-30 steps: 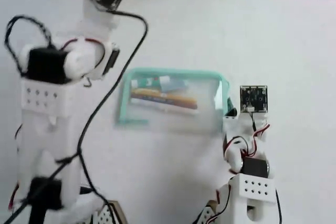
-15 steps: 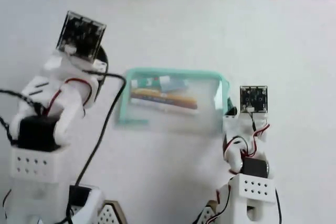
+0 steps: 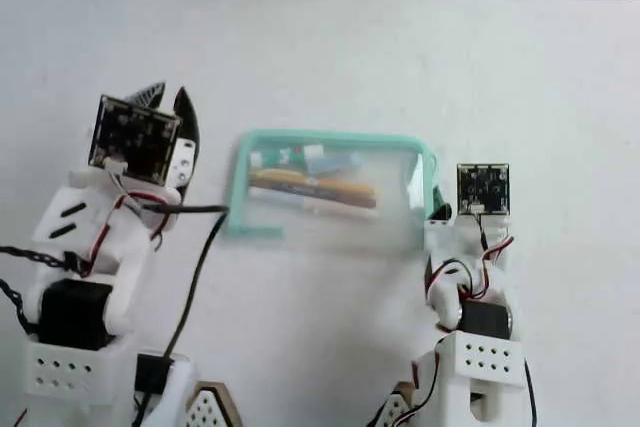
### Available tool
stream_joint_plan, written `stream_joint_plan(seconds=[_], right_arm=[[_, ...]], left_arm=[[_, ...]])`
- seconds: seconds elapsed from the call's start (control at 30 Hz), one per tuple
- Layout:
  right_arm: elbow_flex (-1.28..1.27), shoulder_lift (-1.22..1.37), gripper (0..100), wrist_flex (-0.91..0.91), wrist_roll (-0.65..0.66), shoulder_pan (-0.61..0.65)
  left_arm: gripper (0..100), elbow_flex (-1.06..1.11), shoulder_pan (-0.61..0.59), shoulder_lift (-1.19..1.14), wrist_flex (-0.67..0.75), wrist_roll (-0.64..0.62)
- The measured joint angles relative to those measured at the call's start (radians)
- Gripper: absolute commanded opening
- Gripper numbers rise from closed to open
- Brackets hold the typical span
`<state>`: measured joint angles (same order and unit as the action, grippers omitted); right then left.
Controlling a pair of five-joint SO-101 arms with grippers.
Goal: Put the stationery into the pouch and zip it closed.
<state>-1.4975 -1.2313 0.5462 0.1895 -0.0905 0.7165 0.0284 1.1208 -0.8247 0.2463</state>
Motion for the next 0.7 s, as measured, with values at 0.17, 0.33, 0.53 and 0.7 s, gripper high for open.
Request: stream_joint_plan(seconds=[0.17,0.33,0.53,0.7], right_arm=[[0.0,0.0,18.0,0.0,0.0,0.0],[0.0,0.0,18.0,0.0,0.0,0.0],[0.0,0.0,17.6,0.0,0.0,0.0],[0.025,-0.104,17.6,0.141,0.0,0.0]], left_arm=[[9,0.0,0.002,0.023,0.009,0.0],[9,0.0,0.002,0.026,0.009,0.0],[8,0.005,0.0,0.049,0.009,0.0],[9,0.006,0.017,0.196,-0.087,0.0]])
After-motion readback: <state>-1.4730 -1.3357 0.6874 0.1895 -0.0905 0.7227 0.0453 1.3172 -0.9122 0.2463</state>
